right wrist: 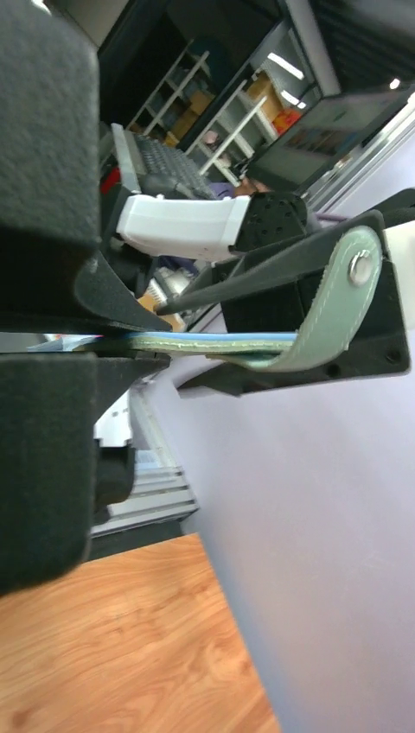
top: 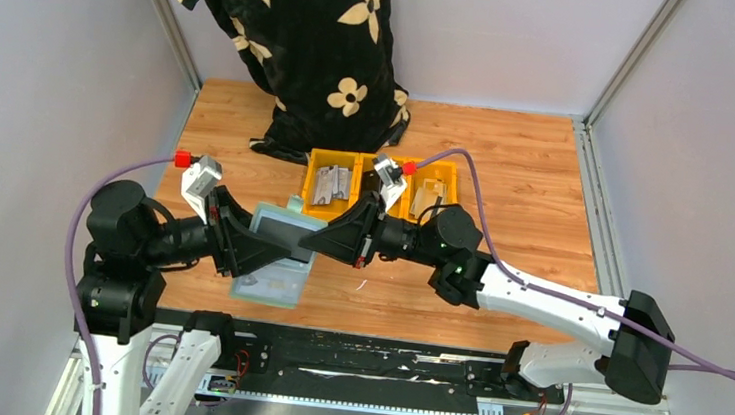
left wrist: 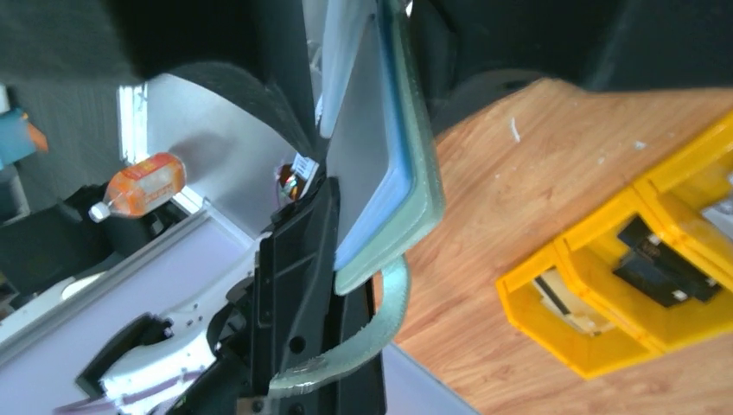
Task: Take the credit cards out of the card holder
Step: Remove the credit card from the card holder.
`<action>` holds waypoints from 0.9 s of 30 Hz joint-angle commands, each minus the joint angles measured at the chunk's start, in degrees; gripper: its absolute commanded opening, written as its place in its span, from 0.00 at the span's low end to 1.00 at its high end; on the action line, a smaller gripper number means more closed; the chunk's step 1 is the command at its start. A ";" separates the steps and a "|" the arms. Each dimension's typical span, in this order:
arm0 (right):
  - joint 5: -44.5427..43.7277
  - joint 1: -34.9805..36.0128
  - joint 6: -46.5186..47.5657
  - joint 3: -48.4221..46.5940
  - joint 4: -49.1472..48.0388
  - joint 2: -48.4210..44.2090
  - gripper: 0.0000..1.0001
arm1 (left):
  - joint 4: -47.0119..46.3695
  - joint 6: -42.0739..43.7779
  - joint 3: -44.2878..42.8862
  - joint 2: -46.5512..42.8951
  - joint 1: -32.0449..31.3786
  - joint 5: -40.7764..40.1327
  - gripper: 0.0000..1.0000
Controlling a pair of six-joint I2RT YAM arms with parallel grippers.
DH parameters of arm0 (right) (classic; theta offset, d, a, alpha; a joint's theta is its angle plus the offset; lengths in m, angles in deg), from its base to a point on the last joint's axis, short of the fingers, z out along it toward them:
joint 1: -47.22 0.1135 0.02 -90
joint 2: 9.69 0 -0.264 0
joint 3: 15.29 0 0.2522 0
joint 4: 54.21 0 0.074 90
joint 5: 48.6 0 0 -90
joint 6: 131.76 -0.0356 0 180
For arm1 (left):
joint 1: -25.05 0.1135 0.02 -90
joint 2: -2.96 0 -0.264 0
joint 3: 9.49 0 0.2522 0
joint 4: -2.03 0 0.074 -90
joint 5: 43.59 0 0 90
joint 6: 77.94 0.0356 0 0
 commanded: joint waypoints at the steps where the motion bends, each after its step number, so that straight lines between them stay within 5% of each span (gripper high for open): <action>1: 8.63 -3.39 6.51 -7.38 18.39 -3.72 0.00 | -4.32 -6.00 4.96 -1.31 -0.13 -2.17 0.59; 5: 11.22 -3.55 24.60 -21.95 54.83 -1.96 0.00 | -4.39 -4.53 6.66 -1.48 -0.13 0.25 0.67; 10: 16.09 -3.35 35.41 -37.53 77.08 7.44 0.00 | -4.40 -2.87 8.12 -2.64 -0.13 5.97 0.65; 27: 17.36 1.10 43.07 -52.94 90.77 15.84 0.00 | -4.78 0.12 16.16 -9.08 -0.13 12.37 0.52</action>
